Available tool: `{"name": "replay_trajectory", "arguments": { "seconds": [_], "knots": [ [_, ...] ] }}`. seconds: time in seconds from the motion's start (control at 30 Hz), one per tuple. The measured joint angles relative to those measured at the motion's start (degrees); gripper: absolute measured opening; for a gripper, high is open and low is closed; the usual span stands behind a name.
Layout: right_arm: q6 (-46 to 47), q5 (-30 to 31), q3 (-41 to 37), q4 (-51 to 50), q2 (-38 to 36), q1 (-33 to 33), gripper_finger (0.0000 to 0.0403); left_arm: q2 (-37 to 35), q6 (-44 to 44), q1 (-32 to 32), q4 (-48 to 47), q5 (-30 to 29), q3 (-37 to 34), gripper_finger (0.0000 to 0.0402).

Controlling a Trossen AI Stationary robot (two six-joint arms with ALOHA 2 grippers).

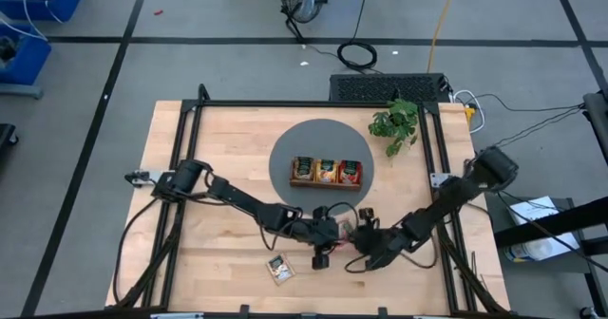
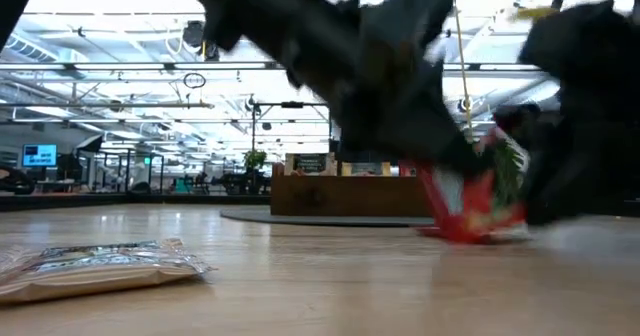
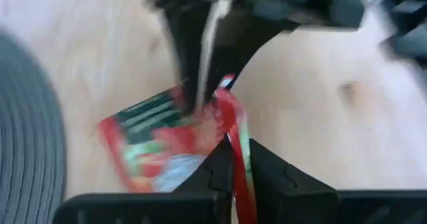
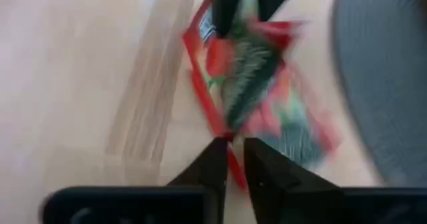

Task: Pick & Place Tea
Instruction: Put the top red tea bag into the right slot of the wooden organizer

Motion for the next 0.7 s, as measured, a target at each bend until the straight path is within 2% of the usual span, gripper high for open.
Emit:
{"name": "replay_trajectory", "arguments": {
  "seconds": [0.17,0.3,0.43,0.57,0.7],
  "knots": [
    [-0.2,6.6,0.5,1.9,-10.0,3.6,0.0107,-3.7,4.4,-1.8,-1.2,-3.6,0.0,0.0010],
    [1.4,11.6,0.4,3.0,-13.7,6.0,0.0154,-5.1,9.1,-3.9,-0.7,-8.3,0.0,0.0019],
    [4.1,12.0,0.5,5.8,-14.4,7.2,0.0193,-5.7,12.8,-6.0,-0.9,-14.6,0.0,0.0033],
    [7.9,12.1,0.5,6.4,-14.4,7.3,0.0219,-6.0,13.6,-7.2,-0.1,-20.2,0.0,0.0024],
    [9.8,12.0,0.5,6.6,-14.1,7.0,0.0228,-6.0,14.6,-7.6,1.3,-21.8,0.0,0.0008]
  ]
}}
